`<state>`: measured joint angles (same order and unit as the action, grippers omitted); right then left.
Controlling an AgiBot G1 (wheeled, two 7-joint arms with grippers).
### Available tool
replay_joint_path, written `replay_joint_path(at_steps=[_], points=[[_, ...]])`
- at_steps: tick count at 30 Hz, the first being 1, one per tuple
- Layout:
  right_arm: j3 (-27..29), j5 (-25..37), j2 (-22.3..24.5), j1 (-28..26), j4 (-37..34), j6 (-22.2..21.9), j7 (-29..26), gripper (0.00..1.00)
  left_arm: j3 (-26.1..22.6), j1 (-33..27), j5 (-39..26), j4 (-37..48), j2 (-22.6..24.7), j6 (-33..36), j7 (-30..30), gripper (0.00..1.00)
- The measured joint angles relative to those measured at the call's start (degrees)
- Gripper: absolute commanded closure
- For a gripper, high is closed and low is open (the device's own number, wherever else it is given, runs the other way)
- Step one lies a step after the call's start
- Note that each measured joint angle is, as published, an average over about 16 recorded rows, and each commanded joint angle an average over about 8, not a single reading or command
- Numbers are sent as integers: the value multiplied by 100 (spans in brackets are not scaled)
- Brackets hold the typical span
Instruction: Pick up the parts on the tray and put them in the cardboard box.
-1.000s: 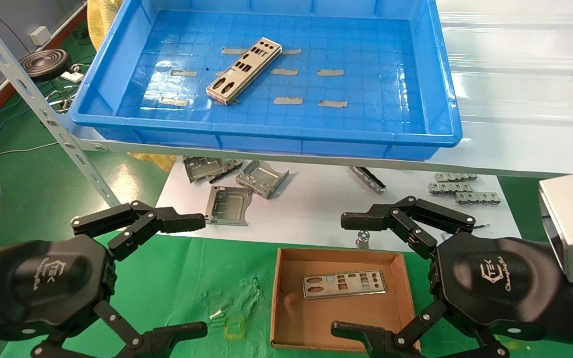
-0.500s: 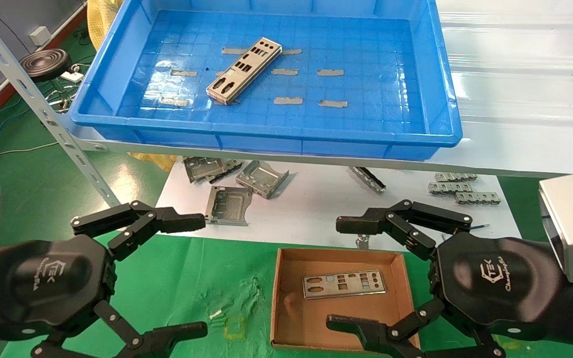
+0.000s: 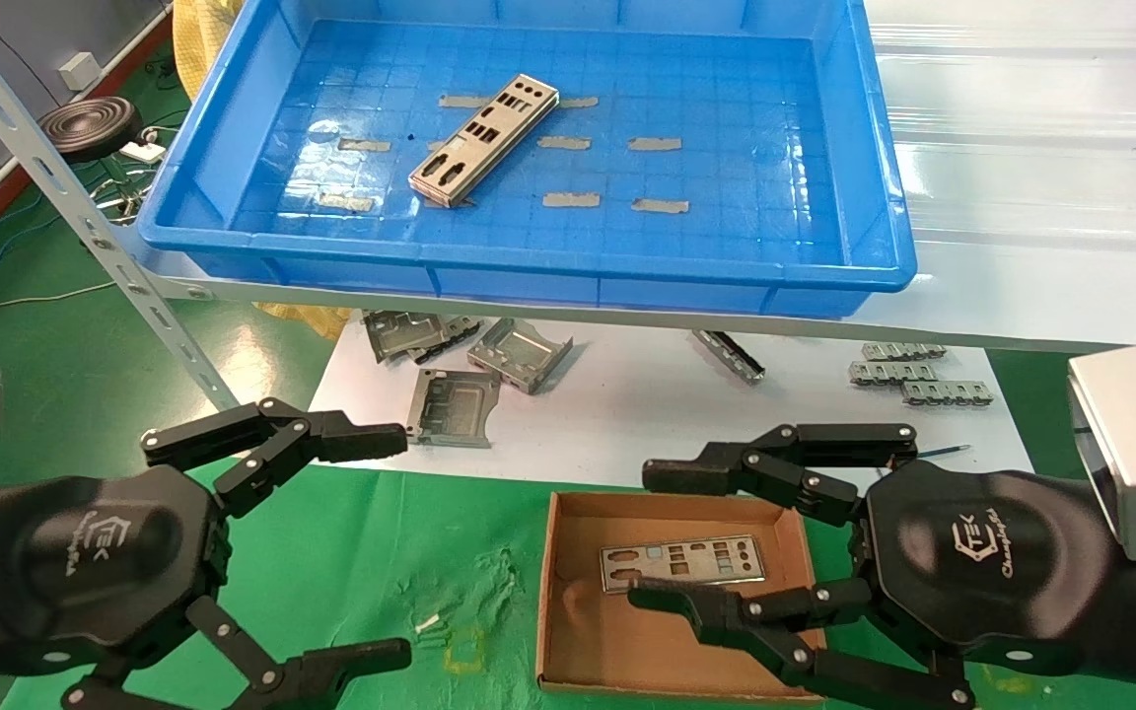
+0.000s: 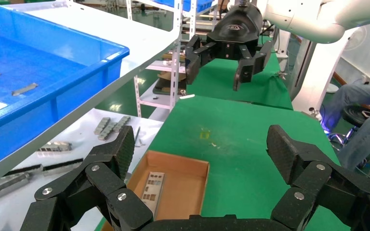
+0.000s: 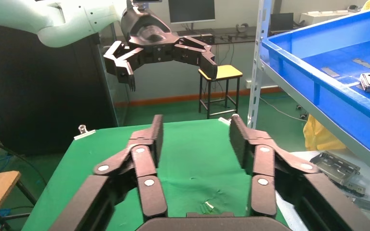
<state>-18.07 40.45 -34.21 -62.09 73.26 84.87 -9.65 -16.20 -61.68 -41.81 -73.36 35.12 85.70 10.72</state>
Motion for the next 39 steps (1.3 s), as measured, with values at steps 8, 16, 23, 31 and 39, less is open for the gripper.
replay_joint_path(at_steps=[8,16,23,31,39], points=[[0,0,0,0,0,0,0,100,1,1,0,-1,-1,0,0,0],[0,0,0,0,-1,0,0,100,15,-178,-71,-7,17,-58,-2,0],[-2,0,0,-1,-3,1,1,100,-149,-962,-592,189,285,-337,150,0],[-3,-1,0,-3,-4,1,2,100,-689,-2361,-1653,1019,1080,-641,446,0],[-5,-2,0,-3,-4,1,3,100,-1262,-3467,-2604,2298,2039,-870,516,0]])
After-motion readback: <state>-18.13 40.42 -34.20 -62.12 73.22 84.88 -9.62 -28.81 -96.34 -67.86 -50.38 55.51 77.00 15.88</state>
